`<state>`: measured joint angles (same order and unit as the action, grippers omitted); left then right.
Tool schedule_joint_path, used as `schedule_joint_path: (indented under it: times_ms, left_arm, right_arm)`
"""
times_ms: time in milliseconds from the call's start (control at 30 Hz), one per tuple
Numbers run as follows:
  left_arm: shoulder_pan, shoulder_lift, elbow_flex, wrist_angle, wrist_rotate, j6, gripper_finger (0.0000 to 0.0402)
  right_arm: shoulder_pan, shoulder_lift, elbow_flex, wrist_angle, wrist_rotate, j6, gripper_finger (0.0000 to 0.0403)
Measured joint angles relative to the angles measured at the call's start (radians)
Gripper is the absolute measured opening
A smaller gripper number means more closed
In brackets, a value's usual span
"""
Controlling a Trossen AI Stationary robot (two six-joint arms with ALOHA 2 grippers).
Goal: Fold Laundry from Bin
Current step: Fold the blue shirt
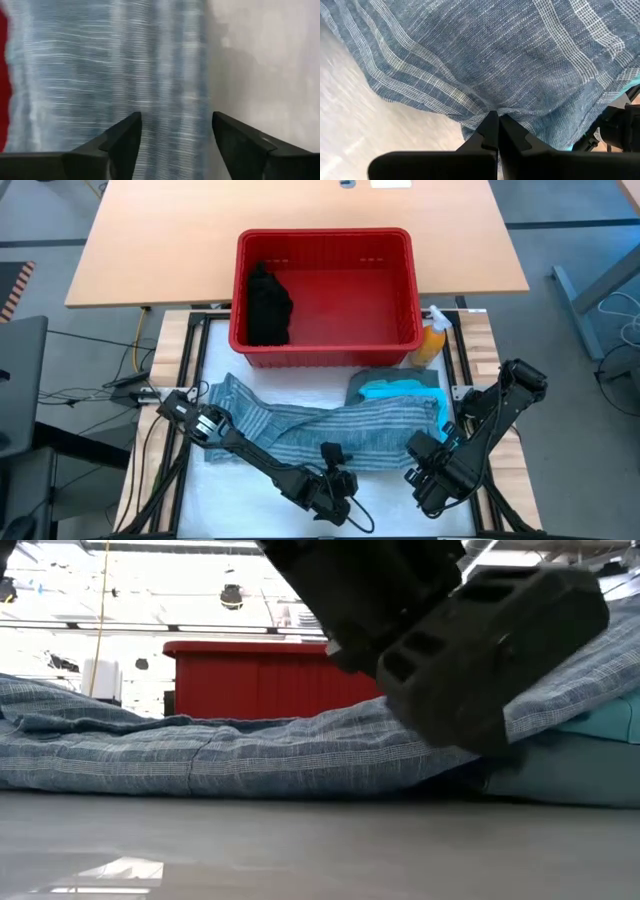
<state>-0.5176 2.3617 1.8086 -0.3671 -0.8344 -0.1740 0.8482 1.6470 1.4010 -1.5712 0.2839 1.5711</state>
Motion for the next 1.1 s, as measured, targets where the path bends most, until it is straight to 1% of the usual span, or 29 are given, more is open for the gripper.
schedule_joint_path:
  times_ms: [67,133,167,233,333,367,533,667,800,900,967,1033,1100]
  left_arm:
    - [0.003,-0.002,0.002,-0.023,-0.042,-0.046,0.0215]
    - [0.002,-0.005,0.007,-0.081,-0.116,-0.073,0.0181]
    - [0.001,-0.005,0.014,-0.102,-0.132,-0.075,0.0161]
    - [0.005,-0.01,0.024,-0.103,-0.117,-0.075,0.0115]
    - [0.014,-0.012,0.038,-0.12,-0.047,-0.077,0.0032]
    - [0.015,-0.012,0.042,-0.133,-0.033,-0.082,0.0017]
    - [0.015,-0.012,0.105,-0.221,-0.045,-0.082,0.0001]
    - [0.015,-0.012,0.173,-0.343,-0.058,-0.062,0.0]
    - [0.023,-0.024,0.233,-0.474,-0.102,-0.011,0.0]
    - [0.039,-0.057,0.238,-0.536,-0.128,0.007,0.0]
    - [0.049,-0.089,0.235,-0.549,-0.138,0.008,0.0]
    - [0.06,-0.122,0.234,-0.569,-0.137,0.005,0.0]
    - [0.073,-0.151,0.234,-0.572,-0.113,0.019,0.0]
  right_arm:
    - [0.0,0.0,0.0,0.0,-0.001,0.001,0.0023]
    - [0.0,0.0,0.0,0.0,-0.002,0.006,0.0023]
    - [0.0,0.0,0.0,0.0,-0.003,0.013,0.0023]
    - [0.001,0.0,0.0,0.0,-0.005,0.015,0.0023]
    - [0.001,0.0,0.0,0.0,-0.018,0.018,0.0023]
    - [0.002,0.0,0.0,0.0,-0.023,0.017,0.0023]
    - [0.011,-0.003,0.0,0.001,-0.091,-0.03,0.0023]
    - [0.015,-0.014,0.0,0.001,-0.127,-0.091,0.0023]
    - [0.005,-0.034,0.0,0.0,-0.155,-0.187,0.0023]
    - [-0.002,-0.054,0.0,0.0,-0.163,-0.244,0.0024]
    - [-0.006,-0.069,0.0,0.0,-0.177,-0.262,0.0024]
    - [-0.006,-0.085,0.0,0.0,-0.186,-0.263,0.0026]
    - [-0.006,-0.099,0.0,0.0,-0.186,-0.261,0.0031]
